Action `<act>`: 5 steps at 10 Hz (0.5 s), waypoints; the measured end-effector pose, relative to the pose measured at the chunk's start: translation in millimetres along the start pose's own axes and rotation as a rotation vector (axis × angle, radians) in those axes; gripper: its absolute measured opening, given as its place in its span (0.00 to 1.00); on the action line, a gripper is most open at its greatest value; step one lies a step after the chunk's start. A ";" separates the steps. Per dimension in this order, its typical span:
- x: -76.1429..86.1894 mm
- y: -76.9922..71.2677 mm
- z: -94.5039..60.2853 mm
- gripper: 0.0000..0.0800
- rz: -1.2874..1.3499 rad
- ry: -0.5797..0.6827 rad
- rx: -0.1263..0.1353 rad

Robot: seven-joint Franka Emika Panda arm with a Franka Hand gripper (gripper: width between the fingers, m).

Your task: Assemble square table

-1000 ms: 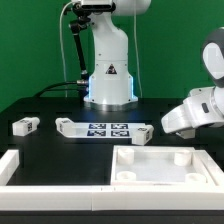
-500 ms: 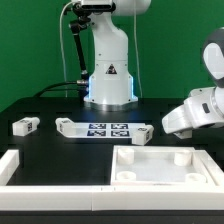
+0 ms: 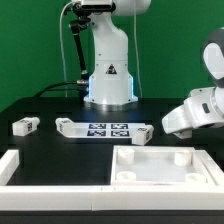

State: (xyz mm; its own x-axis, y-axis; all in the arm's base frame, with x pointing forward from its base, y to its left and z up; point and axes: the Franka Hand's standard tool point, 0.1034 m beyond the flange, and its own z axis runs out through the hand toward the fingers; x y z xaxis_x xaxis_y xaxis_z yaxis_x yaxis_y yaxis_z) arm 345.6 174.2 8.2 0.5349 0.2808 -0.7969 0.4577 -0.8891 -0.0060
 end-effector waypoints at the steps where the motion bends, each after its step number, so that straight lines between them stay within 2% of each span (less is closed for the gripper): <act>1: 0.0 0.0 -0.1 0.36 0.000 0.000 0.000; 2: -0.8 1.7 -2.9 0.36 -0.009 0.000 0.001; 3: -11.4 12.4 -22.9 0.36 -0.045 -0.003 0.003; 4: -30.8 23.9 -48.0 0.36 -0.043 0.012 0.001; 5: -50.4 29.8 -61.4 0.36 -0.039 0.023 -0.006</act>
Offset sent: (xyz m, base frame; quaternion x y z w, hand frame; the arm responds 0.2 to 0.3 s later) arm 0.0416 -0.0206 0.1000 0.0152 0.0047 -0.0567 0.9983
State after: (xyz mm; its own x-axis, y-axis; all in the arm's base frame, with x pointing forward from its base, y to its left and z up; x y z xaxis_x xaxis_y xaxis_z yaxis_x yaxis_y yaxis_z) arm 375.9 155.7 85.3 0.5325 0.3234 -0.7822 0.4827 -0.8751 -0.0332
